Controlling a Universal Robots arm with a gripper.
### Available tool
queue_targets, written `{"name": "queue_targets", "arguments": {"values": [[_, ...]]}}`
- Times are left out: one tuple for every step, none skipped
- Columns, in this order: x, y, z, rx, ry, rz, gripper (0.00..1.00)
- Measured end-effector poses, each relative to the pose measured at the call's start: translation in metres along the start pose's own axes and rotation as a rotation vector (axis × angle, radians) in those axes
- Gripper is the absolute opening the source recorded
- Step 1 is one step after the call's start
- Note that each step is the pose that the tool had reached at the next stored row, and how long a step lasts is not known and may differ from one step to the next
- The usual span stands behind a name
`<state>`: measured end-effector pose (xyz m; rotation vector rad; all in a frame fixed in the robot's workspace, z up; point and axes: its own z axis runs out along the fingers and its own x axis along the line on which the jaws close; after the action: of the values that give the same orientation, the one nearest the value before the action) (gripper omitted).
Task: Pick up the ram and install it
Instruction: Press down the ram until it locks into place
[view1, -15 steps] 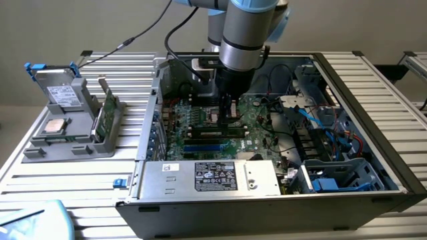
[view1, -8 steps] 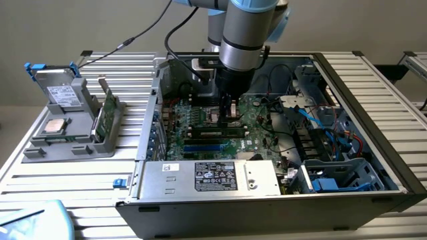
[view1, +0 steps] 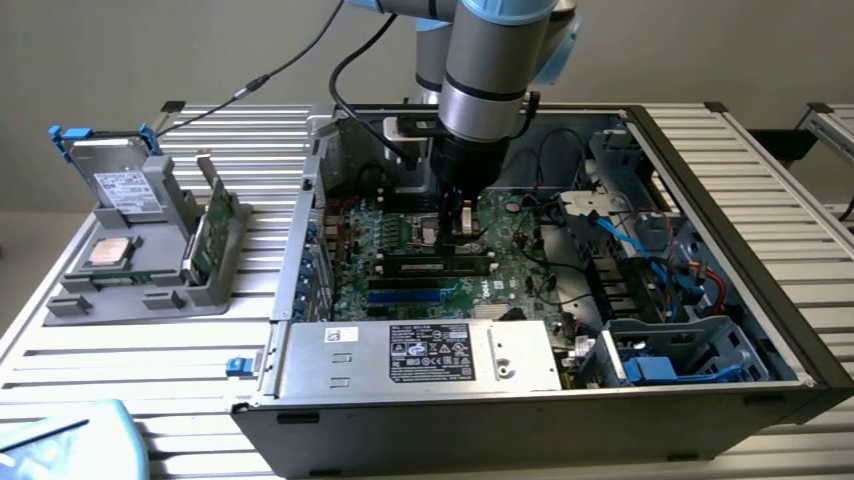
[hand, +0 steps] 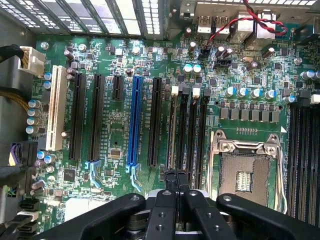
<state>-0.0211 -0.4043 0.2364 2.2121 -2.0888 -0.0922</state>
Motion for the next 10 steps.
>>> {"name": "queue_targets", "arguments": {"values": [[0.000,0.0000,0.0000,0.0000,0.0000,0.000,0.11],[0.000,0.0000,0.0000,0.0000,0.0000,0.000,0.11],[0.000,0.0000,0.0000,0.0000,0.0000,0.000,0.11],[0.000,0.0000,0.0000,0.0000,0.0000,0.000,0.11],[0.000,-0.0006,-0.0001,0.0000,0.0001,0.000,0.11],[0.000,-0.0028,-0.0003,0.0001,-0.0001,0.000,0.11],[0.001,-0.0067,-0.0008,0.0000,-0.0002,0.000,0.11],[0.002,-0.0108,-0.0013,0.0001,-0.0006,0.000,0.11],[0.002,-0.0154,-0.0017,0.0001,-0.0015,0.000,0.11],[0.003,-0.0192,-0.0021,0.0001,-0.0022,0.000,0.11]]}}
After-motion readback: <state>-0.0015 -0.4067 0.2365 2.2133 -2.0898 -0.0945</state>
